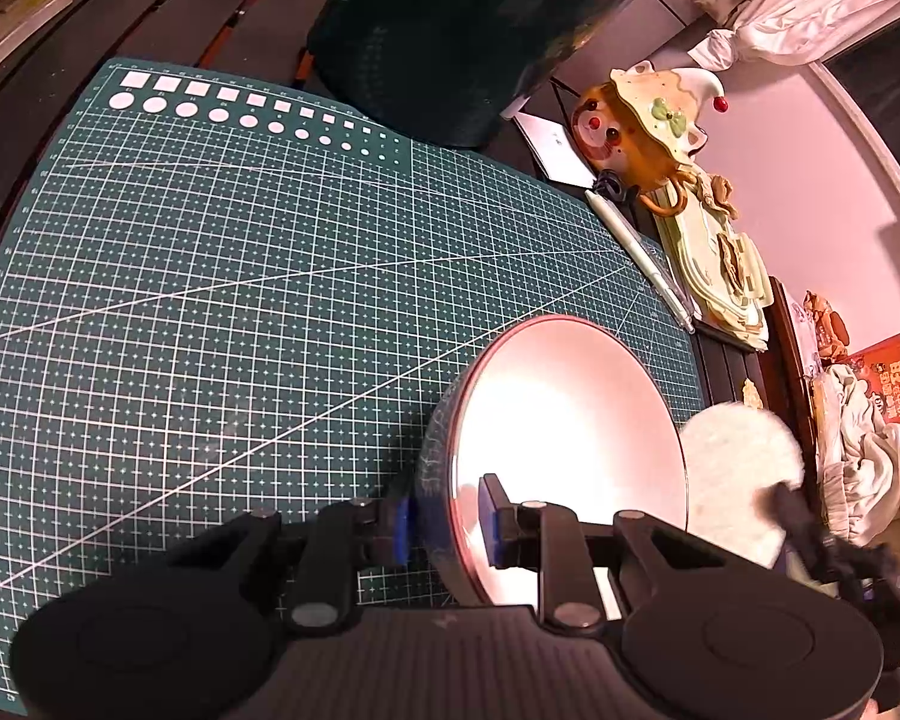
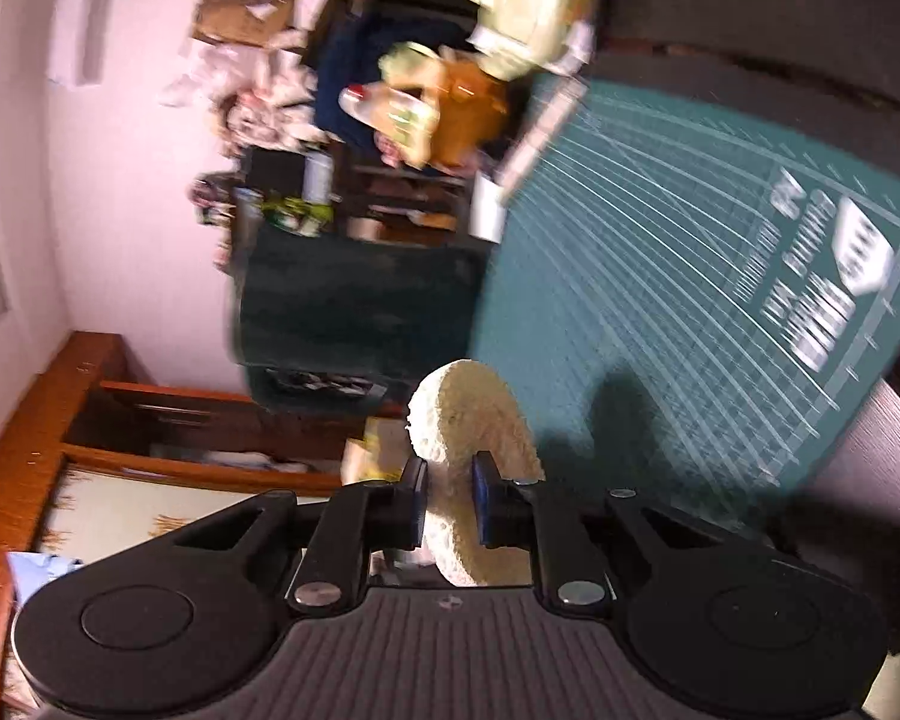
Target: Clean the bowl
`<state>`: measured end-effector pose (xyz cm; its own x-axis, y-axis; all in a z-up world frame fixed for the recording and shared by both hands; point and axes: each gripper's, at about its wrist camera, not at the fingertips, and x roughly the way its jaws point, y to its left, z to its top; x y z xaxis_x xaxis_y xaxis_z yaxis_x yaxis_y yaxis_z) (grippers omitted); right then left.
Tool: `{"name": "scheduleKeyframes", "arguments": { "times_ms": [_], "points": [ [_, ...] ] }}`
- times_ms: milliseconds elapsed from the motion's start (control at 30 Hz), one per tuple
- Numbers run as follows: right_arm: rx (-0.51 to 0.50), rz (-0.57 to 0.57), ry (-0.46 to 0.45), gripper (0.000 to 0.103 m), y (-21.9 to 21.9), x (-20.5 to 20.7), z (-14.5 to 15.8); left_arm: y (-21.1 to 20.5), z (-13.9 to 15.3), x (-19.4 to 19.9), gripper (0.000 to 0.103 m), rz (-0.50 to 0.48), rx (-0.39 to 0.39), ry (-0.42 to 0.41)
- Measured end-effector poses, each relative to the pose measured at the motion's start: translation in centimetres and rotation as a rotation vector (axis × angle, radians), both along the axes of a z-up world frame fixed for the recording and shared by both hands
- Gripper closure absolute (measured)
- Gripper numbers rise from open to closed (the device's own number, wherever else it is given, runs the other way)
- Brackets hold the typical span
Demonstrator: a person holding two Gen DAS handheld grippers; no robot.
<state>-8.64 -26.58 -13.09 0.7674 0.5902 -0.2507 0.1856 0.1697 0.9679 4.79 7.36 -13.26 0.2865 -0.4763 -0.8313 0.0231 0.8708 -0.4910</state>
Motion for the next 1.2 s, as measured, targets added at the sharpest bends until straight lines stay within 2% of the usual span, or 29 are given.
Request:
{"name": "scheduleKeyframes", "arguments": {
  "times_ms": [67, 200, 533, 733, 900, 967, 1100, 1200],
  "points": [
    [-0.019, 0.008, -0.013, 0.087, 0.1, 0.1, 0.4, 0.3, -0.1, -0.3, 0.081, 0.001, -0.002, -0.002],
    [-0.045, 0.054, 0.082, 0.087, 1.5, 0.2, -1.6, 0.4, -0.2, -0.4, 0.081, 0.002, -0.003, -0.005],
    [-0.014, 0.011, -0.017, 0.087, 0.6, 0.3, 0.5, 0.6, -0.1, -0.6, 0.081, 0.002, -0.004, 0.0],
    [-0.014, 0.023, 0.07, 0.087, 1.0, 0.3, -1.3, 0.7, -0.1, -0.7, 0.081, 0.0, 0.001, -0.004],
    [-0.003, -0.009, -0.023, 0.087, 0.1, 0.3, 0.8, 0.8, 0.0, -0.6, 0.081, 0.001, -0.002, 0.0],
    [-0.019, 0.004, -0.006, 0.087, 0.6, 0.5, 0.4, 0.9, 0.1, -0.6, 0.081, 0.002, -0.004, 0.0],
    [0.017, 0.023, 0.054, 0.087, 1.5, 0.5, -1.8, 0.9, 0.1, -0.6, 0.081, -0.001, 0.0, -0.004],
    [0.02, 0.014, 0.069, 0.087, 1.0, 0.3, -1.7, 0.9, 0.2, -0.6, 0.081, 0.004, -0.002, -0.001]
  ]
}}
